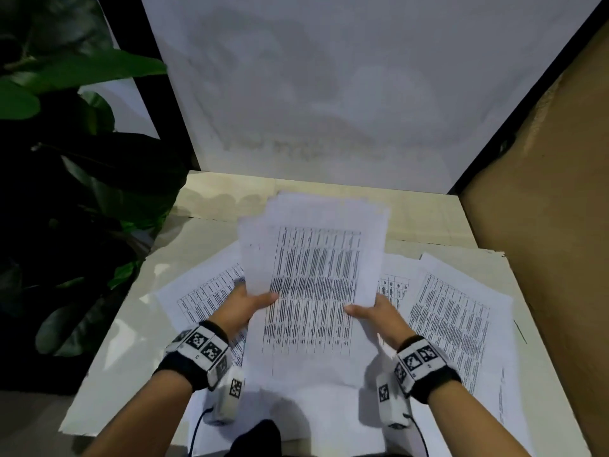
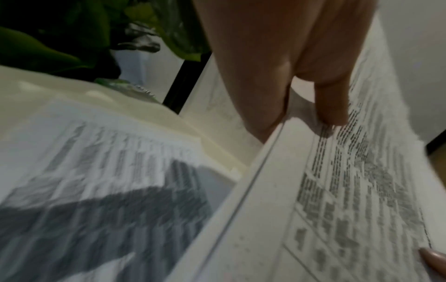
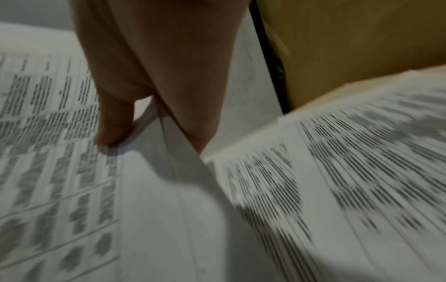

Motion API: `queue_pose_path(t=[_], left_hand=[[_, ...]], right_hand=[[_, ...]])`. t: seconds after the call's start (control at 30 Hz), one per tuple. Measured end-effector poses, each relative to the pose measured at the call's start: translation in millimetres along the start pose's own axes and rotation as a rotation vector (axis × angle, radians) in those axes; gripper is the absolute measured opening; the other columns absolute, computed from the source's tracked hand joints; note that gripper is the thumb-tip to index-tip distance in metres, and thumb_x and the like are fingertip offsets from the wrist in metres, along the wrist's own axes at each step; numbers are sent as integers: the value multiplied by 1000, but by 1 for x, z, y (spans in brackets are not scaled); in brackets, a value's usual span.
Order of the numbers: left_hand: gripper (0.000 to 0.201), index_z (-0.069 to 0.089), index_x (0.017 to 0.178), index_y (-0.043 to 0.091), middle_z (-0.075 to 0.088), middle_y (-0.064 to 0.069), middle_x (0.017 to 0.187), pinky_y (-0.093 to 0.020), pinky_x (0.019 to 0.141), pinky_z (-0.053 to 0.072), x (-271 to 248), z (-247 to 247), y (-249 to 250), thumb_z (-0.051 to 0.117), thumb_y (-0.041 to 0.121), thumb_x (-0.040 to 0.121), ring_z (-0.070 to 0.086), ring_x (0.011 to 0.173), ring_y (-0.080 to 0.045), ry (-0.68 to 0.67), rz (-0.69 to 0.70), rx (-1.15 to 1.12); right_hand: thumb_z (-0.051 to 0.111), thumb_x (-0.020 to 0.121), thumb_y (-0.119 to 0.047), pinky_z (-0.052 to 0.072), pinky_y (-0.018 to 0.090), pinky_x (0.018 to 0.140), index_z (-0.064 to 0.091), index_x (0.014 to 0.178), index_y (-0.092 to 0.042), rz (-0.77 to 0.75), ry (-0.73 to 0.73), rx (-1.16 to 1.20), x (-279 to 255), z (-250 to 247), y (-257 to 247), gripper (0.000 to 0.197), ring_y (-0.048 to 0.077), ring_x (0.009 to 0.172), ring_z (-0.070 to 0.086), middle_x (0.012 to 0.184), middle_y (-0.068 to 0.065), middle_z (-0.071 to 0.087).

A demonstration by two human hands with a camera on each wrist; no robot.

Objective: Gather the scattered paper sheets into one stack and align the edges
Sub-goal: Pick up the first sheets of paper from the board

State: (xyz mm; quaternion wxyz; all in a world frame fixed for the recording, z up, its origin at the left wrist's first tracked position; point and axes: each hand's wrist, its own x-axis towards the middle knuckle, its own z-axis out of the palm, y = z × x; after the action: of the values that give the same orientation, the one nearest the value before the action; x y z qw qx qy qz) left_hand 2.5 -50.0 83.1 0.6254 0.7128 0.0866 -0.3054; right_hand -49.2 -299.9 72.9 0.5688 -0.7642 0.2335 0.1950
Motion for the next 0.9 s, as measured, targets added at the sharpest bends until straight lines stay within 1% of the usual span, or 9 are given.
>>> queue_pose_path(t=[0.1,0.2,0.27,0.37,0.43,0.6,0.7,0.83,0.9], left_hand=[[74,41,128,-8,49,-28,129,-48,100,33,-22,10,38,66,39,77,40,120,-50,21,94,-34],[82,53,115,0,59,-25,111,-51,91,42,-39,13,69,75,51,55,61,102,-31,9,269,-97],[78,61,95,22,66,-2,95,-42,89,51,-42,11,75,79,63,31,64,94,-15,25,359,-95],[68,63,92,28,68,4,96,-45,93,48,-43,6,71,79,62,35,63,98,-19,-1,397,-79],[64,63,96,29,69,3,96,-49,91,50,-48,5,69,79,58,41,65,96,-20,-23,423,-71],[83,54,117,16,67,-1,106,-38,92,51,-55,7,63,81,44,44,65,100,-14,15,485,-62],[73,58,108,27,71,6,97,-28,84,55,-58,4,65,80,53,44,66,96,-9,8,536,-33],[59,56,112,21,70,6,95,-42,94,50,-61,9,53,78,34,59,66,92,-8,15,492,-25],[55,49,123,12,63,2,105,-50,100,44,-64,13,50,70,17,72,61,101,-13,32,465,-18]], right_hand=[[69,77,-25,49,26,69,50,110,-5,-128,121,72,-13,-8,-29,43,9,68,55,81,1,62],[67,79,-15,43,9,46,42,79,-7,-322,191,130,-28,-15,-60,26,2,50,47,64,-6,54],[70,77,-12,49,5,65,53,80,-13,-433,178,161,-29,-19,-66,17,-3,63,60,72,-9,62],[75,71,-16,49,12,74,53,77,-20,-449,139,188,-31,-18,-64,23,-14,56,58,67,-15,61],[74,72,-10,53,19,82,60,87,-19,-484,134,218,-33,-15,-60,22,-10,69,64,82,-7,66],[72,73,-7,54,24,82,64,97,-16,-538,146,233,-42,-8,-58,26,9,83,67,92,6,68],[71,73,-6,55,21,80,64,90,-23,-578,129,251,-47,-8,-60,25,2,80,68,91,-1,68],[70,75,-8,52,38,91,62,94,-20,-492,112,204,-47,1,-46,24,11,86,67,93,1,68],[69,76,-9,54,36,88,63,99,-10,-489,140,196,-52,6,-46,23,24,88,67,97,16,69]])
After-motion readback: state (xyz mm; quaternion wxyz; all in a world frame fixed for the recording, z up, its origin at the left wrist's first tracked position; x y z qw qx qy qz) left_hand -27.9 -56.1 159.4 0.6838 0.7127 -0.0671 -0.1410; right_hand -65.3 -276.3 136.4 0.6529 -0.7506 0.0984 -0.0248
